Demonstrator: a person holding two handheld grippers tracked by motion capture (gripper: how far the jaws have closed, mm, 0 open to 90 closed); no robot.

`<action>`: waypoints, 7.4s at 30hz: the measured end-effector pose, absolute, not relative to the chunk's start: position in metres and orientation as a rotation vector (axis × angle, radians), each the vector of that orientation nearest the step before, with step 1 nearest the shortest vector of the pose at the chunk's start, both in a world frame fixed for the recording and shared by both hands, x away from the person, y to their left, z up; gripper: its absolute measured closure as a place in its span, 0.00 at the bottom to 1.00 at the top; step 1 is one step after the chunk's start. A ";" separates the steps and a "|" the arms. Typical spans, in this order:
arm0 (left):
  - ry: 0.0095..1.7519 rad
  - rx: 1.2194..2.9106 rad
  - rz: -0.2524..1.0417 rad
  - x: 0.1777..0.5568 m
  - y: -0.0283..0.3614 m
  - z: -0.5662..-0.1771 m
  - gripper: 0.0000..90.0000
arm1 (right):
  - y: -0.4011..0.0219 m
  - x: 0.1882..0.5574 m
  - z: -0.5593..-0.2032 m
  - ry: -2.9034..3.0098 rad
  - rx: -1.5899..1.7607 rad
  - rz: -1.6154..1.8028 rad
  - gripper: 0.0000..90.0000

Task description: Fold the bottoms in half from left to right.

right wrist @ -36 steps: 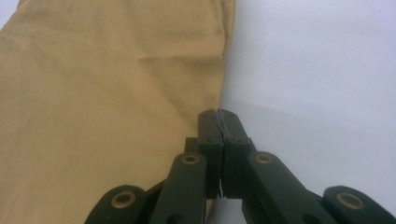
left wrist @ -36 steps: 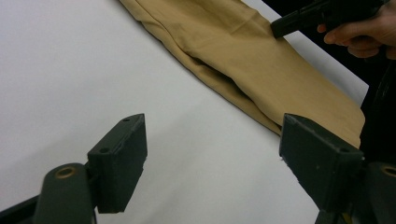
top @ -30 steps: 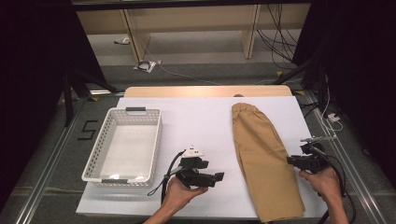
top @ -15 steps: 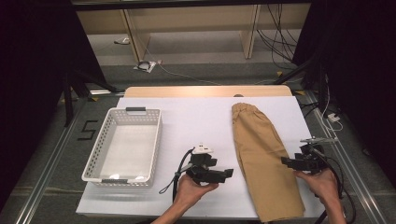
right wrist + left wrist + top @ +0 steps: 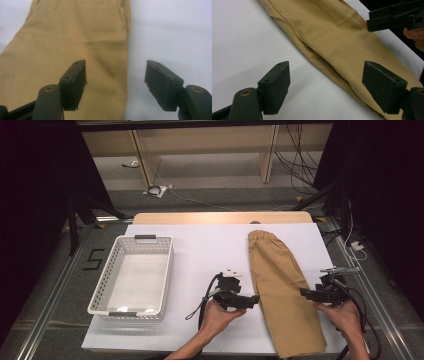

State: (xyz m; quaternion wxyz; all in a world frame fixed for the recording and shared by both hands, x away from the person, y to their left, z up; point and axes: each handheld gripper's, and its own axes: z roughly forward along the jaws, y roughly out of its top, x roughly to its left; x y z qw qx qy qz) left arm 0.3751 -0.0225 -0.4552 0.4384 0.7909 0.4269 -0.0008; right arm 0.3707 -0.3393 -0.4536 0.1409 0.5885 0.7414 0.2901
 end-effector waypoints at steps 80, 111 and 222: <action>1.187 2.029 -0.052 0.419 -0.064 -0.481 0.99 | -0.341 0.377 -0.470 2.214 1.853 0.892 0.91; 1.195 2.038 -0.075 0.423 -0.016 -0.481 0.99 | -0.302 0.387 -0.452 2.196 1.714 0.973 0.54; 1.257 1.928 0.096 0.414 0.076 -0.445 0.35 | -0.214 0.451 -0.458 2.270 1.534 1.050 0.38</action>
